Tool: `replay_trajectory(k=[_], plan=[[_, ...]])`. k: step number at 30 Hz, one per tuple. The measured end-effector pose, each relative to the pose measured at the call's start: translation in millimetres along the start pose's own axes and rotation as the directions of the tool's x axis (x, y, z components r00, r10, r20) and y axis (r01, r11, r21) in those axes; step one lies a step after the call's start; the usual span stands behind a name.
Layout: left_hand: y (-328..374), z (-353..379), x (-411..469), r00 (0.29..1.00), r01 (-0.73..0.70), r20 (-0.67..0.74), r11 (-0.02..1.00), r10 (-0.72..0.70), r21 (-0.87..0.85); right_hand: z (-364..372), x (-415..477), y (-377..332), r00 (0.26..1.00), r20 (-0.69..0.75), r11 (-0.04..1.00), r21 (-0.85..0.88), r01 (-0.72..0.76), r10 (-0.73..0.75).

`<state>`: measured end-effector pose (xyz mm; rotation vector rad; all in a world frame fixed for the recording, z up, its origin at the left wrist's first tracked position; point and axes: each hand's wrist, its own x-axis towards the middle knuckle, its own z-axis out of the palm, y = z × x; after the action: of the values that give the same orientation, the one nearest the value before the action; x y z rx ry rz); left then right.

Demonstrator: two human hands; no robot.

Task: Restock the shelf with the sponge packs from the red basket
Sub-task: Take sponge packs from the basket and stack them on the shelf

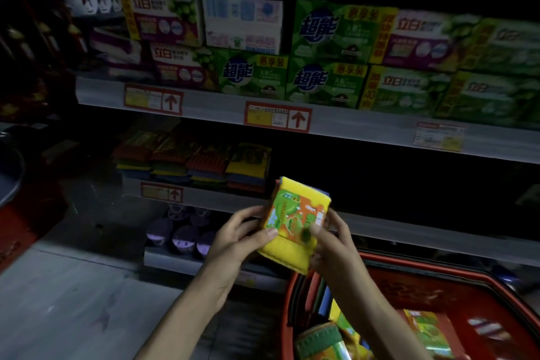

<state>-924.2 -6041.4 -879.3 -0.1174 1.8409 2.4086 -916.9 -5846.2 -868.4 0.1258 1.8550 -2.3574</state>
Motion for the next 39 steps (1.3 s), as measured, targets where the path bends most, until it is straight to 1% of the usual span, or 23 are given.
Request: replay_trajectory(k=[2, 4, 8, 10, 12, 13, 17, 19, 22, 25, 27, 30, 32, 36, 39], plan=[[-1, 7, 0, 0.999, -0.007, -0.052, 0.998, 0.004, -0.059, -2, -12, 5, 1.0, 0.014, 0.997, -0.075, 0.022, -0.021], [-2, 16, -1, 0.997, -0.024, -0.07, 0.998, 0.02, -0.052, -2, -22, 8, 0.996, 0.001, 0.987, -0.137, 0.087, -0.088], [-4, 31, -5, 0.989, -0.057, -0.135, 0.998, 0.057, 0.002, 4, -24, 10, 0.967, -0.116, 0.96, -0.197, 0.202, -0.227], [-4, 35, -4, 0.979, -0.103, -0.167, 0.989, 0.119, 0.103, 5, -22, 11, 0.954, -0.158, 0.951, -0.22, 0.218, -0.255], [-4, 35, -3, 0.967, -0.15, -0.162, 0.954, 0.196, 0.26, 5, -19, 11, 0.945, -0.2, 0.951, -0.224, 0.212, -0.257], [-3, 36, -4, 0.962, -0.175, -0.149, 0.937, 0.228, 0.304, 5, -18, 11, 0.943, -0.216, 0.955, -0.209, 0.21, -0.254], [-4, 38, -10, 0.936, -0.268, -0.097, 0.865, 0.337, 0.423, 5, -12, 8, 0.932, -0.265, 0.966, -0.142, 0.218, -0.249], [-6, 40, -13, 0.93, -0.287, -0.068, 0.831, 0.361, 0.477, 6, -8, 8, 0.921, -0.303, 0.969, -0.113, 0.219, -0.243], [-10, 41, -12, 0.92, -0.291, -0.072, 0.794, 0.385, 0.534, 10, 1, 9, 0.897, -0.355, 0.964, -0.122, 0.235, -0.264], [-13, 44, -4, 0.913, -0.272, -0.114, 0.793, 0.391, 0.545, 17, 12, 12, 0.873, -0.399, 0.96, -0.1, 0.261, -0.279], [-14, 45, 2, 0.908, -0.281, -0.118, 0.792, 0.403, 0.542, 23, 19, 12, 0.86, -0.425, 0.958, -0.09, 0.271, -0.283], [-14, 46, 9, 0.921, -0.271, -0.121, 0.831, 0.371, 0.485, 26, 31, 15, 0.841, -0.459, 0.956, -0.081, 0.282, -0.287], [-15, 45, 13, 0.932, -0.25, -0.128, 0.857, 0.338, 0.45, 24, 39, 16, 0.839, -0.461, 0.956, -0.09, 0.28, -0.29], [-17, 43, 21, 0.932, -0.24, -0.139, 0.858, 0.335, 0.454, 20, 52, 20, 0.836, -0.465, 0.956, -0.113, 0.272, -0.293], [-17, 43, 27, 0.939, -0.225, -0.146, 0.878, 0.311, 0.423, 21, 58, 24, 0.832, -0.49, 0.964, -0.079, 0.254, -0.26]])
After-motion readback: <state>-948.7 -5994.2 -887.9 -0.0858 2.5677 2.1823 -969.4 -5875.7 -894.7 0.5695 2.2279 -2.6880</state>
